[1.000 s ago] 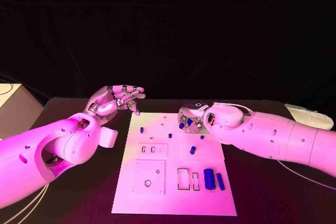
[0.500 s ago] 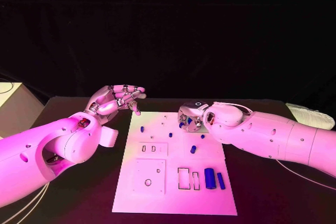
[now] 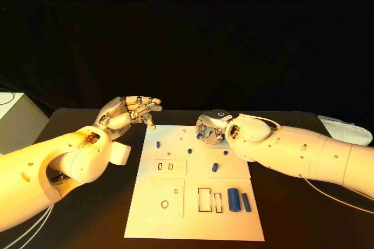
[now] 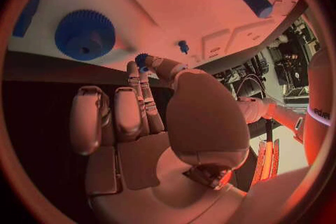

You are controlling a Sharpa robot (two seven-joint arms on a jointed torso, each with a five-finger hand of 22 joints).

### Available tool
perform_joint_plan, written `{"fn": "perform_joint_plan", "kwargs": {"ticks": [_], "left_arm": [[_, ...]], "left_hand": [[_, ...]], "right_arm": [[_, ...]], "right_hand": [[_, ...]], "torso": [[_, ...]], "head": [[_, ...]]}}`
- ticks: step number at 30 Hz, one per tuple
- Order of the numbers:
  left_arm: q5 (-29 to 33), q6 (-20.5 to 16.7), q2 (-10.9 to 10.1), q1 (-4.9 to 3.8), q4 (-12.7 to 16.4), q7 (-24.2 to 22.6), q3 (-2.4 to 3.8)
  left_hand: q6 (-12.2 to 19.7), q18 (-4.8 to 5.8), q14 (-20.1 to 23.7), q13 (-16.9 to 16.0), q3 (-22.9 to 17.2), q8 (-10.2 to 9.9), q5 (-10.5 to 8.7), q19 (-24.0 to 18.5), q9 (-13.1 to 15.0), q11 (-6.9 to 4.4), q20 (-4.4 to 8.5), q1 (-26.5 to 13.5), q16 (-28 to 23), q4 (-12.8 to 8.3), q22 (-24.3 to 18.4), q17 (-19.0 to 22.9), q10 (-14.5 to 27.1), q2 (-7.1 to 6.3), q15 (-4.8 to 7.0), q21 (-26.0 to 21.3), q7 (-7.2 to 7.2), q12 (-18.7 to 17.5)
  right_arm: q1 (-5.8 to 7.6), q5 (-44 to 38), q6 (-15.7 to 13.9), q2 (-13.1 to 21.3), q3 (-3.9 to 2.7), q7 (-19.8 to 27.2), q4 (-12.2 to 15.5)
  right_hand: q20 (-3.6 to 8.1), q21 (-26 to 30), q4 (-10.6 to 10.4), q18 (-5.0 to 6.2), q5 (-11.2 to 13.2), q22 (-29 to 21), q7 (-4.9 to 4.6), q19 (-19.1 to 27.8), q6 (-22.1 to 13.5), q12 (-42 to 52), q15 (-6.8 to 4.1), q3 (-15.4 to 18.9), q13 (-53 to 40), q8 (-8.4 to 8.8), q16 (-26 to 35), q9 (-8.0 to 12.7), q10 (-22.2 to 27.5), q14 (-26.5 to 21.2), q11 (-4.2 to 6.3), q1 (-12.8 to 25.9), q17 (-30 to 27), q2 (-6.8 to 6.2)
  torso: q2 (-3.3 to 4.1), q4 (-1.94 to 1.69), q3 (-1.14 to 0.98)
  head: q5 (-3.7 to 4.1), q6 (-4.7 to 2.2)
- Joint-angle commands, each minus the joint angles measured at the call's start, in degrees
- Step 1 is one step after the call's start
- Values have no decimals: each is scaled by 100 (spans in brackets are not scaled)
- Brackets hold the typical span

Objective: Assemble the parts on the task board

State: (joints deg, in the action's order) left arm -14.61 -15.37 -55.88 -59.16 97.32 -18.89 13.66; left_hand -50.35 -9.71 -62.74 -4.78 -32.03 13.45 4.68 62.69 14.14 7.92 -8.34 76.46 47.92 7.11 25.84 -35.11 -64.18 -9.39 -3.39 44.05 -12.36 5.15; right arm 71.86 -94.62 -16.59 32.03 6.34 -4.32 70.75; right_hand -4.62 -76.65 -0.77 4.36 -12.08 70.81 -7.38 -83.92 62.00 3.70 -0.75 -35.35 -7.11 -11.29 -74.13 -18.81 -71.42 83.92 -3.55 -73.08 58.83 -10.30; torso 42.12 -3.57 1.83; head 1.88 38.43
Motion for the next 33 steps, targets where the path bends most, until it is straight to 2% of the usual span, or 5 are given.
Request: {"fn": "perform_joint_plan", "kwargs": {"ticks": [1, 8, 14, 20, 33], "left_arm": [[-24, 100, 0, -2, 2, 14, 5], [-24, 105, -5, -2, 4, 18, 5], [-23, 107, 5, -2, 12, 26, 6], [-23, 119, 21, -2, 27, 31, 7], [-32, 133, 18, -5, 47, 44, 14]], "left_hand": [[39, -69, 32, -8, -24, 14, -40, -40, 6, 18, 2, 12, 29, 5, 9, 6, 37, -25, -1, 38, -2, -19], [46, -69, 35, -7, -25, 10, -41, -48, 6, 22, 0, 12, 28, 3, 15, 8, 44, -28, -3, 47, -6, -22], [52, -69, 39, -6, -27, 7, -41, -56, 7, 25, -2, 14, 28, 1, 22, 10, 51, -28, -6, 56, -10, -26], [52, -69, 39, -6, -27, 7, -41, -56, 7, 25, -2, 14, 28, 1, 22, 10, 51, -28, -6, 56, -10, -26], [54, -69, 40, -6, -27, 7, -41, -61, 8, 27, -4, 12, 28, 3, 26, 11, 53, -27, -8, 62, -12, -27]], "right_arm": [[-7, 46, -621, -8, 0, -67, 20], [-12, -57, -1106, -61, -1, -251, 46], [-15, -180, -1341, -190, -2, -364, -27], [-34, -243, -1387, -366, -2, -352, -189], [-127, -284, -1274, -575, 0, -342, -370]], "right_hand": [[26, -60, 41, -70, -21, 41, 4, -94, 70, 6, -55, -61, -22, -64, -44, -85, -56, 88, 0, -96, 23, 128], [31, -58, 86, -68, -40, 39, 1, -88, 71, -3, -57, -85, -22, -96, -44, -124, -54, 83, 1, -127, 5, 131], [28, -46, 104, -66, -29, 25, -14, -79, 45, -12, -50, -84, -18, -105, -45, -149, -36, 77, -13, -116, -4, 105], [26, -53, 116, -68, -13, 35, -16, -80, 36, -12, -47, -83, -17, -109, -49, -160, -31, 75, -14, -113, -1, 89], [24, -51, 126, -67, 5, 33, -18, -77, 29, -12, -45, -83, -17, -114, -50, -170, -27, 73, -16, -111, -4, 76]], "torso": [[1, -7, 5], [16, -8, 6], [17, -16, 14], [23, -16, 17], [37, -69, 40]], "head": [[0, -21], [-6, -52], [24, -28], [10, -15], [-4, 36]]}}
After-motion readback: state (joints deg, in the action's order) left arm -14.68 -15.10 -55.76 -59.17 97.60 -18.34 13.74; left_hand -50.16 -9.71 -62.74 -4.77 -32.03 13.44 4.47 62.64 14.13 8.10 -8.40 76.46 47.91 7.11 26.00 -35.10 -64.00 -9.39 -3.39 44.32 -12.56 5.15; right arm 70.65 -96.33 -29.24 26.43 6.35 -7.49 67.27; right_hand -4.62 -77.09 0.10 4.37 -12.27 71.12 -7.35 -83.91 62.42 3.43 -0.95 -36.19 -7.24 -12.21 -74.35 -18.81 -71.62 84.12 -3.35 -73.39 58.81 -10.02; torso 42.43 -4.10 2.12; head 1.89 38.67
